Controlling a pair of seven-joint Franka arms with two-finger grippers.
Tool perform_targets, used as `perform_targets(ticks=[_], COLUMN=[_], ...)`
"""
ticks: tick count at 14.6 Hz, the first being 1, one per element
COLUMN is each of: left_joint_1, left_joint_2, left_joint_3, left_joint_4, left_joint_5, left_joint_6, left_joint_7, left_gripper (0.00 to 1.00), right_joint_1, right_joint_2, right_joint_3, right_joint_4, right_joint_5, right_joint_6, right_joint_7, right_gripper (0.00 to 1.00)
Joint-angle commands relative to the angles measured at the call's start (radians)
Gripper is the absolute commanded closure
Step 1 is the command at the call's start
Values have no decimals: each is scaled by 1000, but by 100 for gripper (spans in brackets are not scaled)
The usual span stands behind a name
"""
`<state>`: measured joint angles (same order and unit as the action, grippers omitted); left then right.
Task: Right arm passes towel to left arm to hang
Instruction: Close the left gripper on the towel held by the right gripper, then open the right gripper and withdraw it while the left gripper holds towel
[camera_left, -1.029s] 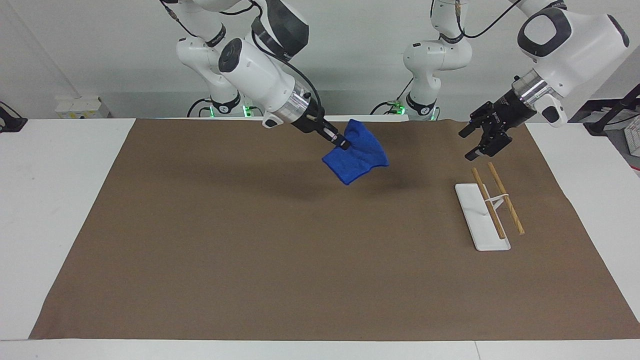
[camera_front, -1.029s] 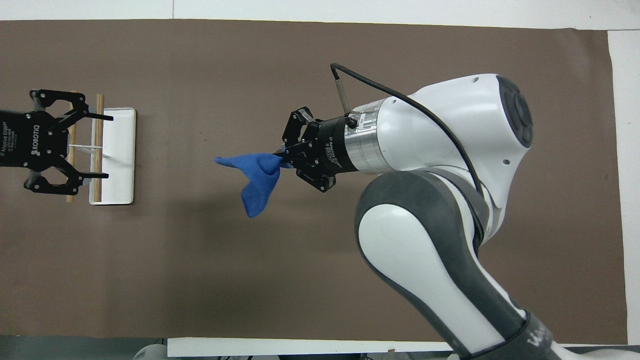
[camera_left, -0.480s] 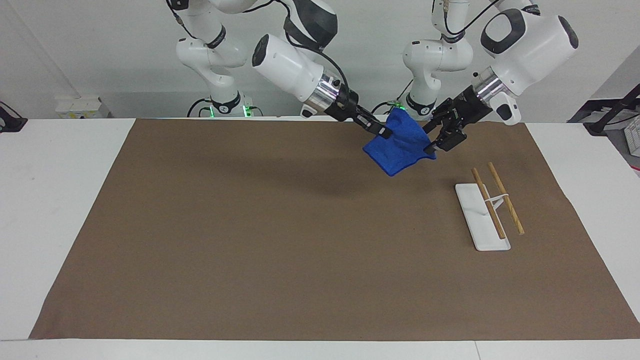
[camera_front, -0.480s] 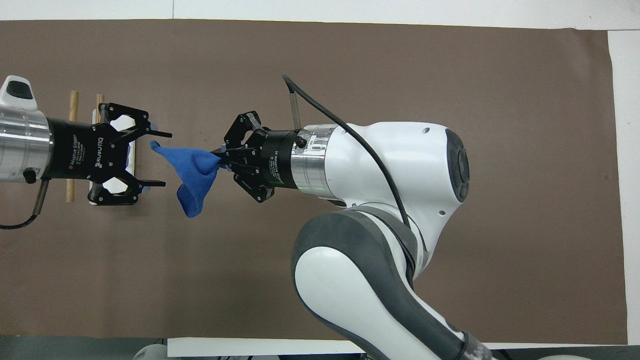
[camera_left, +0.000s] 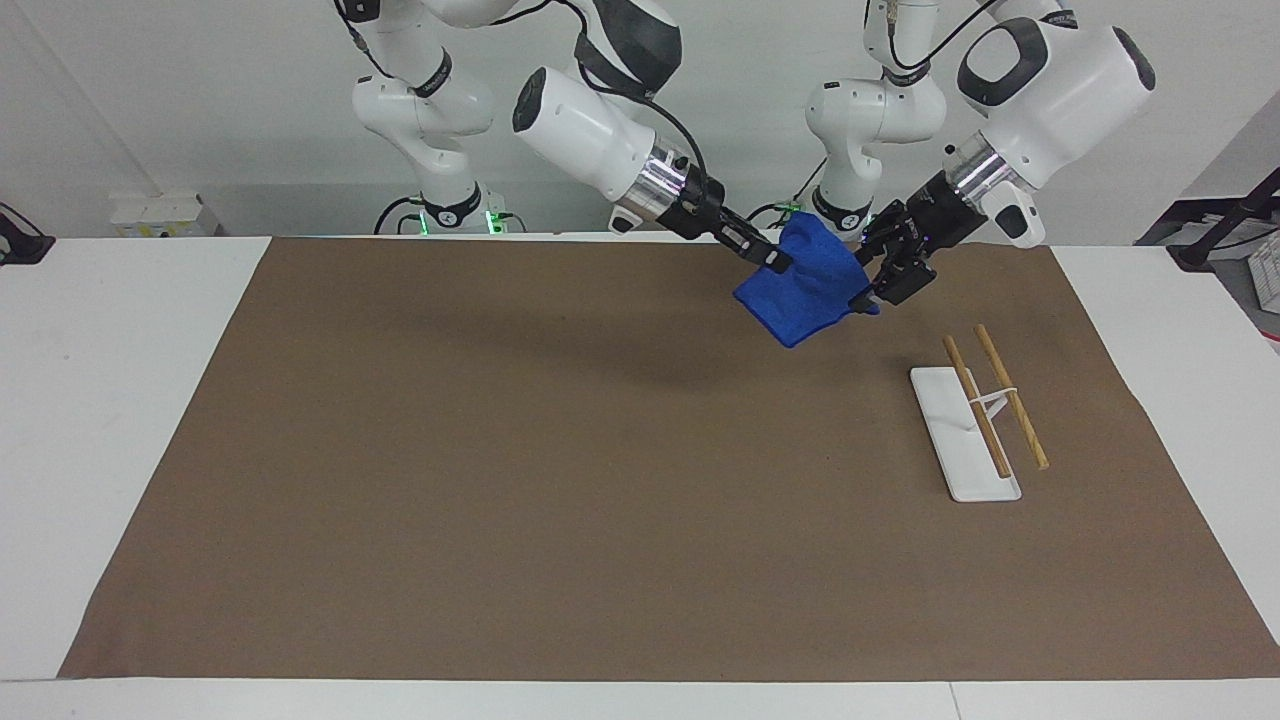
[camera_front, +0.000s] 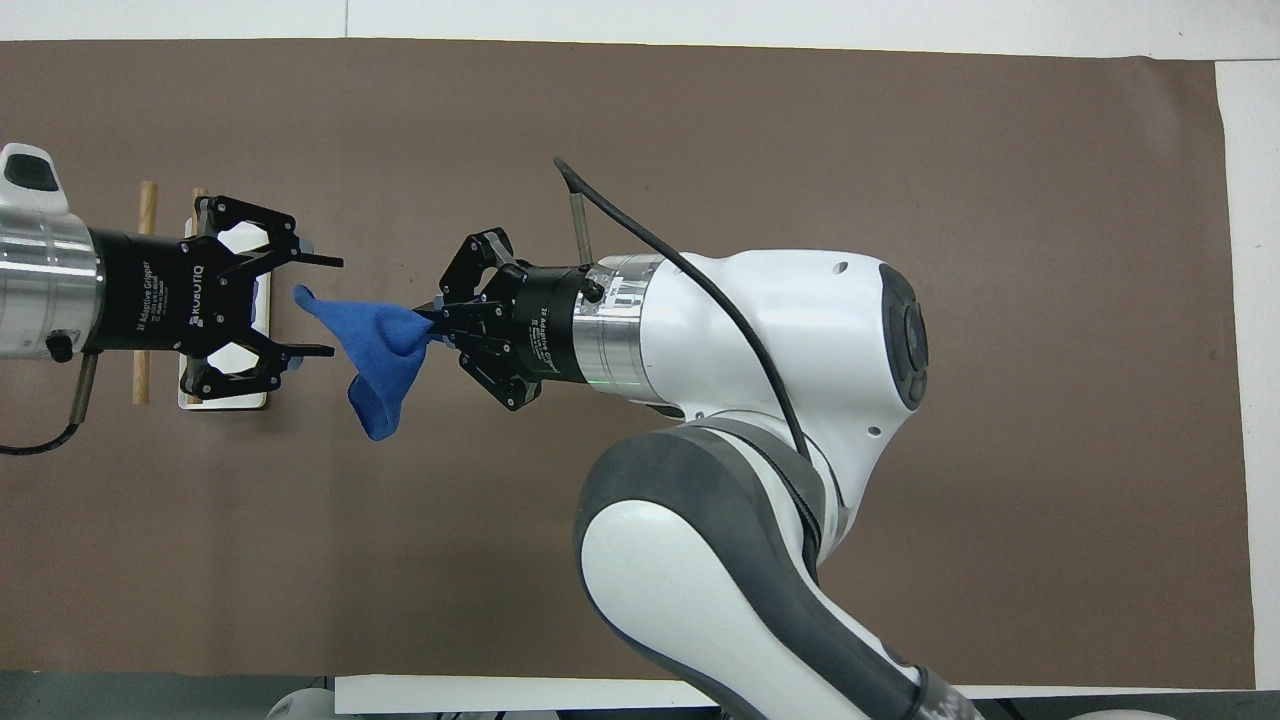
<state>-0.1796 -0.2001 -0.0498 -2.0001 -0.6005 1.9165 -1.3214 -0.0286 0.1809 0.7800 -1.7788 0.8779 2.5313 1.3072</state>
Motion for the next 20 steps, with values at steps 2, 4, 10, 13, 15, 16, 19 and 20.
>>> perform_targets(ticks=[2,4,10,13,15,16,19,20], left_joint_1=[-17,-17,-14,-14,-14,-14,-6,-6], left_joint_2=[-28,-27,-22,-21,-18,-15,-2,13], left_joint_3=[8,8,10,10,10,10,10,10], left_joint_4=[-32,-29,-25,-23,-16,-8,9,29], left_joint_5=[-10,-10,-9,-9,-7,-5,-5,-7], left_joint_6=[7,4,12,13,21,21,45,65], left_joint_7=[-7,-2,4,4,7,7,31,51], left_gripper=[81,100,100,100,100,100,100,100], right_joint_1=[-8,-8,-8,-8,-10,-8,-8,-8], right_joint_2=[12,12,12,12,12,12,11,11], right_joint_3=[15,15,15,15,15,15,16,15], right_joint_4=[13,13,13,13,13,13,15,15], right_joint_5=[15,15,15,15,15,15,10,6], right_joint_6=[9,9,7,7,0,1,6,4], right_joint_7=[7,7,6,6,7,7,0,-2], right_gripper=[100,100,100,100,71,44,0,0])
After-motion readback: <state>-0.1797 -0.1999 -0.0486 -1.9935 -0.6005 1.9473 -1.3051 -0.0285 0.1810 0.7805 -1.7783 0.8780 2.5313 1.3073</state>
